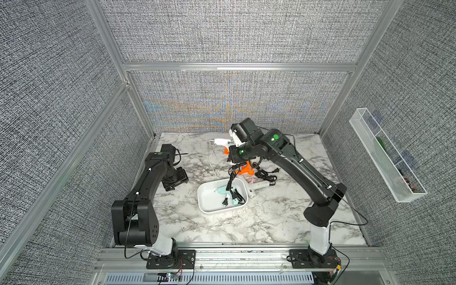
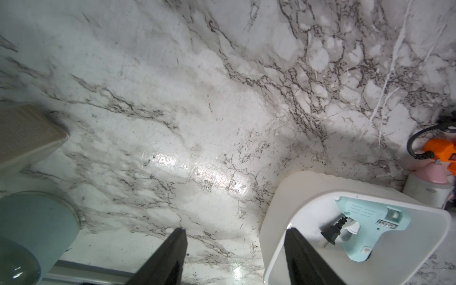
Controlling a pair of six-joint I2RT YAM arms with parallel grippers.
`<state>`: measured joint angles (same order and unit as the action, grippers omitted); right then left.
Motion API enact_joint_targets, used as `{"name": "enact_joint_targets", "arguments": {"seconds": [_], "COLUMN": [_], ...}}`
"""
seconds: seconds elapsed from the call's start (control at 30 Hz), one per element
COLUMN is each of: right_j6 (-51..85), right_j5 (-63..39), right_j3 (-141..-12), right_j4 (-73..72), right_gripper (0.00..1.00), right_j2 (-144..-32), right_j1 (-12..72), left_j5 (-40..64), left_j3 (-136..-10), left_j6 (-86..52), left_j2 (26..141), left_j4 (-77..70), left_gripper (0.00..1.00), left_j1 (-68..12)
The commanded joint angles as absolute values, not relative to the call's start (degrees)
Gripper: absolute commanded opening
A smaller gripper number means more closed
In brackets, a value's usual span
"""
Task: Put the hot melt glue gun into the storage box
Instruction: Place the hot melt adhesive gun in the storage box.
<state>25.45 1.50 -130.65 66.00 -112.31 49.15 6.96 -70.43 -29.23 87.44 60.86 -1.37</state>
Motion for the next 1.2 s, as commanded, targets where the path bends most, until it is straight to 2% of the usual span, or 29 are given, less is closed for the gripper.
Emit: {"name": "enact_joint_targets", "arguments": {"seconds": [0.0, 0.17, 0.7, 0.8, 1.03, 1.17], "right_j6": [24.45, 23.46, 22.41, 22.50, 24.52, 25.39], "right_j5": [-2.55, -4.21, -5.60, -6.69, -8.73, -8.22], "right_j3": [-127.67, -124.69, -133.94, -128.28, -101.38, -92.38], "right_j4": [62.87, 59.52, 59.96, 59.84, 53.23, 51.43], "right_gripper": [0.00, 0.00, 0.00, 0.00, 0.00, 0.00], "right_j2": [-112.90, -114.60, -123.57, -122.38, -113.15, -111.17], "right_j1": [51.06, 52.12, 53.34, 53.42, 54.41, 53.75], "left_j5": [6.59, 6.60, 5.36, 5.27, 5.10, 5.16], "left_j3": [-69.88, -69.54, -67.68, -67.68, -67.59, -67.75], "left_j6": [-30.06, -29.87, -29.33, -29.34, -28.87, -28.75], "left_j2": [86.82, 86.61, 84.51, 84.46, 84.47, 84.96], "left_j4": [60.12, 60.20, 60.72, 60.71, 60.73, 60.51], "left_gripper": [0.68, 0.68, 0.68, 0.68, 0.68, 0.68], "left_j1": [-1.29, -1.17, -1.01, -1.05, -0.75, -0.74]}}
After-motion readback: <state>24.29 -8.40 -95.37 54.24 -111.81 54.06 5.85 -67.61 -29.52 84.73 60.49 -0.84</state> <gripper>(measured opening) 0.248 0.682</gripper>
